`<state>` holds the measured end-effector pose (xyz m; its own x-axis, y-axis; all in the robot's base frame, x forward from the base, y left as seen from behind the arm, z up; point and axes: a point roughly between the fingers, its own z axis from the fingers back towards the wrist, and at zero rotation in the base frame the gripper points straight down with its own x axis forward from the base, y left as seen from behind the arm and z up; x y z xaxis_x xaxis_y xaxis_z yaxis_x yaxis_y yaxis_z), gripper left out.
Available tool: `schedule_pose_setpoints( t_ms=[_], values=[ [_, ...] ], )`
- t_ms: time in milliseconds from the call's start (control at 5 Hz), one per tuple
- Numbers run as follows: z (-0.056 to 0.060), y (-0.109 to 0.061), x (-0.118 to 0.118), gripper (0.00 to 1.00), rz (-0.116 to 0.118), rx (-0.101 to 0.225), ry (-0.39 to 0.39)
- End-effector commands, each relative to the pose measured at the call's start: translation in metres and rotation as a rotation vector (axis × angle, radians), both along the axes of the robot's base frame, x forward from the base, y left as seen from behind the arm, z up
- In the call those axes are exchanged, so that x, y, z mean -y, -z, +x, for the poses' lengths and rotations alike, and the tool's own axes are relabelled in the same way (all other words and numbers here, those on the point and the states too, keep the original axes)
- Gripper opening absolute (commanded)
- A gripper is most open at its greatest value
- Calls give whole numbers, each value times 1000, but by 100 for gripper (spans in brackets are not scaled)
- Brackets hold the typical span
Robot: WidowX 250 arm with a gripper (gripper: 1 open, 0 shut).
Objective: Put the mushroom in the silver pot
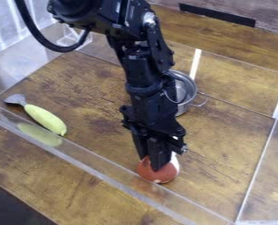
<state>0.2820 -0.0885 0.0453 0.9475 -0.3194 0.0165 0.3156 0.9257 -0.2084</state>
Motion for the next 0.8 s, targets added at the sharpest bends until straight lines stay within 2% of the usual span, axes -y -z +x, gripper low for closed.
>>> schedule_pose_setpoints(
  t_ms=[0, 600],
  values=[
    [1, -24, -3, 0, -1, 42, 17],
    [14, -31, -1, 0, -11, 82, 99]
  ],
)
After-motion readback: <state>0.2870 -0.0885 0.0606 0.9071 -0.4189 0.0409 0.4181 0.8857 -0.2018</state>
